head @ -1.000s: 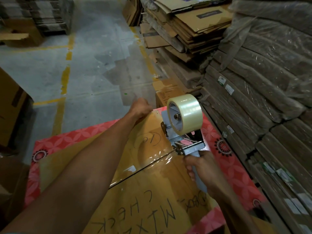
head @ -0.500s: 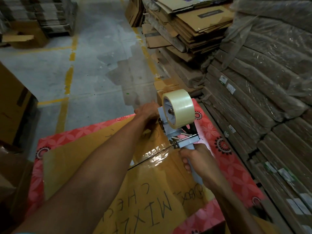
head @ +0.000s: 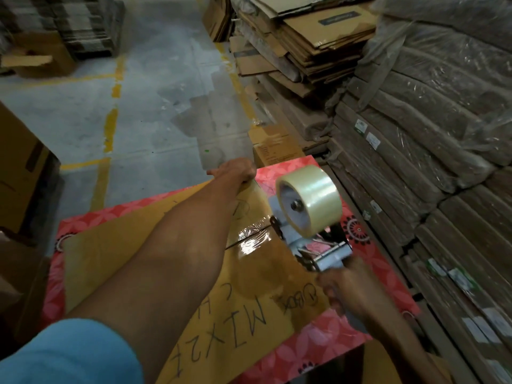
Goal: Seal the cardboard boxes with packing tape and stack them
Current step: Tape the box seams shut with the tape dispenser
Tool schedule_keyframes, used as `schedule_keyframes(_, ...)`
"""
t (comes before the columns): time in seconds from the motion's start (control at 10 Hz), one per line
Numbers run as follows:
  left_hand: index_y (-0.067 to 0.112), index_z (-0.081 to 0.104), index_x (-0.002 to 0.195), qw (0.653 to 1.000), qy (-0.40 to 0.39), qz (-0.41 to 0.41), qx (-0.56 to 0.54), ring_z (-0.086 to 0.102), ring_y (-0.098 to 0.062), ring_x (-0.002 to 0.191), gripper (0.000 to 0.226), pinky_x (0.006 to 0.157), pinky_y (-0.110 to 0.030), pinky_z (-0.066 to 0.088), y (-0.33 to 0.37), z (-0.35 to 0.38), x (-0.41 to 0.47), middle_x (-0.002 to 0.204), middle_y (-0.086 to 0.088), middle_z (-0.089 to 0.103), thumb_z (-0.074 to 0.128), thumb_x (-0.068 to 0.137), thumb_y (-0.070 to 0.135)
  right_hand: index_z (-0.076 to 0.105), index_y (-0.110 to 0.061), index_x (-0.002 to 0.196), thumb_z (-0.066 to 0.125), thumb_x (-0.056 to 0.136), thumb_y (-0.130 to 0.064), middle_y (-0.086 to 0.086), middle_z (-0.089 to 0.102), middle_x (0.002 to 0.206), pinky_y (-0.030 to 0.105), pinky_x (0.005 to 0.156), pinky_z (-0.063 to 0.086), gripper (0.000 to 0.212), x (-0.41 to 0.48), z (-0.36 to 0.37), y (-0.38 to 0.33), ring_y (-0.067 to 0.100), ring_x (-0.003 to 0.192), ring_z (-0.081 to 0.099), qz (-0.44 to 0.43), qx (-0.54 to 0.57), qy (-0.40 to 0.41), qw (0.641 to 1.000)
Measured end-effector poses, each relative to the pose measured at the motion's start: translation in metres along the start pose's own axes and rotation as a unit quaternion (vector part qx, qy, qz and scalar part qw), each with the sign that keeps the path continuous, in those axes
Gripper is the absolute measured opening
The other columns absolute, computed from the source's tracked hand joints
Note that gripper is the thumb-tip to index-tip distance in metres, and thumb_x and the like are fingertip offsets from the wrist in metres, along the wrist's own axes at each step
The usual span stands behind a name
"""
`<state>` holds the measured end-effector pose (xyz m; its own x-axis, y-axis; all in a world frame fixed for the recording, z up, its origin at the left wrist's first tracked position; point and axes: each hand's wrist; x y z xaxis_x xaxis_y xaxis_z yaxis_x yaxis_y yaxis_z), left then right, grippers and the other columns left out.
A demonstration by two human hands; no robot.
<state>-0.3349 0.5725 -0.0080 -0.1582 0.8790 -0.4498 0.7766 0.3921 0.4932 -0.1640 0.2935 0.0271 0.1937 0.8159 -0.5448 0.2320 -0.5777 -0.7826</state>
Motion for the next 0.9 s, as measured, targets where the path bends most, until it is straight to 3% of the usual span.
schedule_keyframes(0.1,0.015,0.056,0.136,0.995,0.005,0.022,0.094,0.042,-0.037,0.138,0.040,0.117,-0.053,0.026,0.012,-0.006,-0.024,0.147,-0.015,0.049,0.049,0.098,0.024,0.049,-0.017,0.042,0.063,0.073,0.002,0.004,0.044,0.044,0.038,0.052,0.034,0.039,-0.005,0.000,0.012,0.017,0.040,0.039,-0.017,-0.034,0.021,0.999)
schedule_keyframes(0.2,0.017,0.055,0.132,0.976,0.145,0.101,0.128,0.046,-0.034,0.131,0.044,0.111,-0.053,0.028,0.008,0.007,-0.030,0.139,-0.012,0.054,0.049,0.098,0.044,0.052,-0.018,0.041,0.064,0.074,-0.002,-0.001,0.048,0.041,0.035,0.049,0.036,0.038,-0.002,-0.001,0.016,0.018,0.038,0.044,-0.034,-0.048,0.021,0.998)
schedule_keyframes(0.3,0.016,0.054,0.131,0.944,0.216,0.221,0.113,0.043,-0.032,0.130,0.057,0.111,-0.055,0.026,-0.020,0.027,-0.064,0.136,-0.011,0.053,0.033,0.097,0.058,0.055,-0.021,0.056,0.059,0.089,-0.006,-0.010,0.051,0.042,0.023,0.044,0.045,0.036,-0.002,-0.002,0.022,0.003,0.037,0.048,-0.056,-0.071,-0.014,0.996)
schedule_keyframes(0.4,0.017,0.026,0.157,0.939,0.152,0.247,0.183,0.011,-0.033,0.154,0.070,0.122,-0.060,0.005,-0.049,0.046,-0.083,0.166,-0.011,0.018,0.036,0.098,0.054,0.054,-0.023,0.050,0.059,0.085,-0.003,-0.008,0.049,0.040,0.027,0.045,0.042,0.040,-0.005,-0.001,0.017,0.008,0.036,0.045,-0.051,-0.059,-0.004,0.997)
schedule_keyframes(0.5,0.016,0.008,0.162,0.939,0.143,0.236,0.205,-0.004,-0.031,0.156,0.072,0.123,-0.059,0.000,-0.048,0.046,-0.074,0.170,-0.008,0.000,0.037,0.101,0.043,0.048,-0.018,0.041,0.058,0.072,0.006,-0.001,0.044,0.039,0.034,0.050,0.032,0.040,-0.003,0.001,0.011,0.014,0.034,0.036,-0.056,-0.022,0.000,0.998)
schedule_keyframes(0.6,0.015,0.009,0.161,0.932,0.156,0.236,0.225,-0.002,-0.030,0.156,0.073,0.123,-0.059,0.002,-0.046,0.039,-0.062,0.170,-0.007,0.002,0.041,0.097,0.032,0.045,-0.010,0.046,0.060,0.063,-0.004,0.005,0.043,0.044,0.039,0.051,0.029,0.023,0.005,0.008,-0.001,0.019,0.044,0.036,-0.057,-0.019,0.007,0.998)
schedule_keyframes(0.7,0.017,0.014,0.160,0.933,0.160,0.222,0.234,0.002,-0.029,0.156,0.074,0.123,-0.057,0.005,-0.047,0.024,-0.039,0.170,-0.006,0.007,0.046,0.094,0.029,0.054,-0.008,0.053,0.060,0.049,-0.014,0.006,0.046,0.048,0.040,0.052,0.032,0.010,0.024,0.020,-0.019,0.022,0.050,0.041,-0.048,-0.020,0.022,0.998)
schedule_keyframes(0.9,0.012,0.007,0.161,0.933,0.144,0.207,0.255,0.000,-0.029,0.156,0.082,0.124,-0.057,0.004,-0.043,0.002,-0.015,0.170,-0.007,0.001,0.052,0.094,0.025,0.061,-0.010,0.058,0.064,0.058,-0.013,0.003,0.055,0.046,0.035,0.048,0.041,0.004,0.044,0.033,-0.043,0.024,0.042,0.052,-0.074,-0.007,0.014,0.997)
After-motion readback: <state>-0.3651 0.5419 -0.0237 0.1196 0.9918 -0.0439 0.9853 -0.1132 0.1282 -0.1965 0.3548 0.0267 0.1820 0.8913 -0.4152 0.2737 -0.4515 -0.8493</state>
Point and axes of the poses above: each hand's wrist, its own x-axis towards the middle knuckle, its own z-axis out of the palm, y = z × x
